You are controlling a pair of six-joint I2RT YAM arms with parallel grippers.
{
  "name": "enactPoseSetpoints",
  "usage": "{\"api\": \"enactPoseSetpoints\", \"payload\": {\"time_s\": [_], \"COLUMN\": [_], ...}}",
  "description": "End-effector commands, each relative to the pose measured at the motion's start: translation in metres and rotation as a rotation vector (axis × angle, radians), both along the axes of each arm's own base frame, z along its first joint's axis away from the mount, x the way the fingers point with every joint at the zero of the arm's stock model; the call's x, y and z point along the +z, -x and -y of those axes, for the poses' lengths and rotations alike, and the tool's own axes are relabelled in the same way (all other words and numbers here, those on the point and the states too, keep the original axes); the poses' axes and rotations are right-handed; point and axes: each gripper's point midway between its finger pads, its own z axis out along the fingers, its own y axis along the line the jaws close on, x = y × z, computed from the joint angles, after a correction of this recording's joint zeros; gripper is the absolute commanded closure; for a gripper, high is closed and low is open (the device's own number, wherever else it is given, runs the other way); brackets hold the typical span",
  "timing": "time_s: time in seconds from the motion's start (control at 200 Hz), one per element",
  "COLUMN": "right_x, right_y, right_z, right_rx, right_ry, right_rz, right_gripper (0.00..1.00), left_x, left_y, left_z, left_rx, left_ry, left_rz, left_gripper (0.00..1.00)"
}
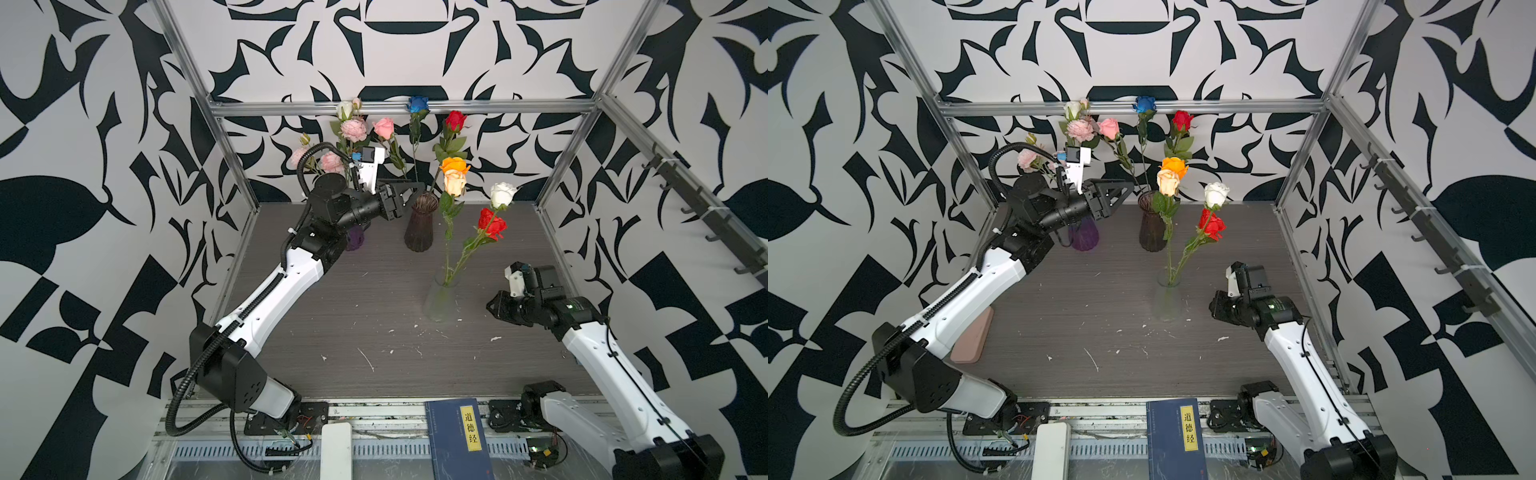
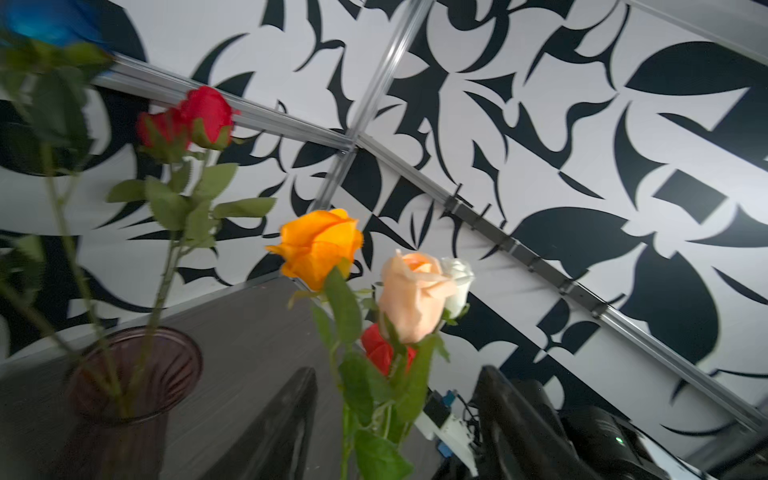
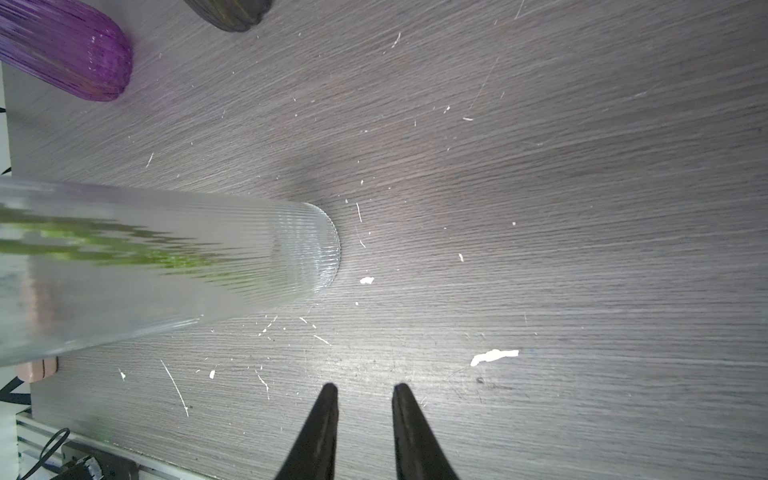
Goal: Arrange flowers in a vase
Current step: Adjust the flower in the vase.
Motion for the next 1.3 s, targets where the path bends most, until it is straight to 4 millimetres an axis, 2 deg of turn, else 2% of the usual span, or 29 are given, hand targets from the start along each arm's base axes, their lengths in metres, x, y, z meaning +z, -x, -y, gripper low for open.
{"api": "enactPoseSetpoints", "payload": {"time_s": [0.0,0.1,0.3,0.42,0.61,0.7,0.99,1.145,1.29], "right_x": [0.01,0.009,0.009,0.012,0.015,0.02,0.063,0.088,0.099], "right_y": [-0.002,-0.002,-0.001,0.0,0.0,0.002,0.006,0.002,-0.006], "right_z": [0.002,0.001,0.001,0.002,0.002,0.002,-0.011,-0.03,-0.051], "right_rx": [-0.004,-0.003,-0.003,-0.004,-0.003,-0.006,-0.032,-0.041,-0.088], "right_ry": [0.005,0.004,0.003,0.003,0.002,0.002,-0.119,-0.272,-0.383], "right_rz": [0.035,0.033,0.031,0.036,0.04,0.039,0.065,0.048,-0.019], "right_gripper": [0.73,0.73,0.73,0.73,0.73,0.73,0.72,0.7,0.68], "left_x": [0.006,0.002,-0.01,-0.005,-0.007,-0.008,0.005,-0.005,-0.024], "left_y": [0.011,0.018,0.043,0.057,0.054,0.054,0.091,0.108,0.115], "left_z": [0.017,0.039,0.104,0.12,0.108,0.099,0.073,0.058,0.035], "left_rx": [-0.119,-0.162,-0.313,-0.358,-0.309,-0.272,-0.326,-0.336,-0.253], "left_ry": [0.026,0.025,-0.005,-0.02,-0.07,-0.104,-0.155,-0.206,-0.255], "left_rz": [-0.023,-0.025,-0.045,-0.016,-0.008,-0.003,-0.007,-0.048,-0.043], "left_gripper": [0.37,0.38,0.42,0.43,0.42,0.37,0.27,0.23,0.21]}}
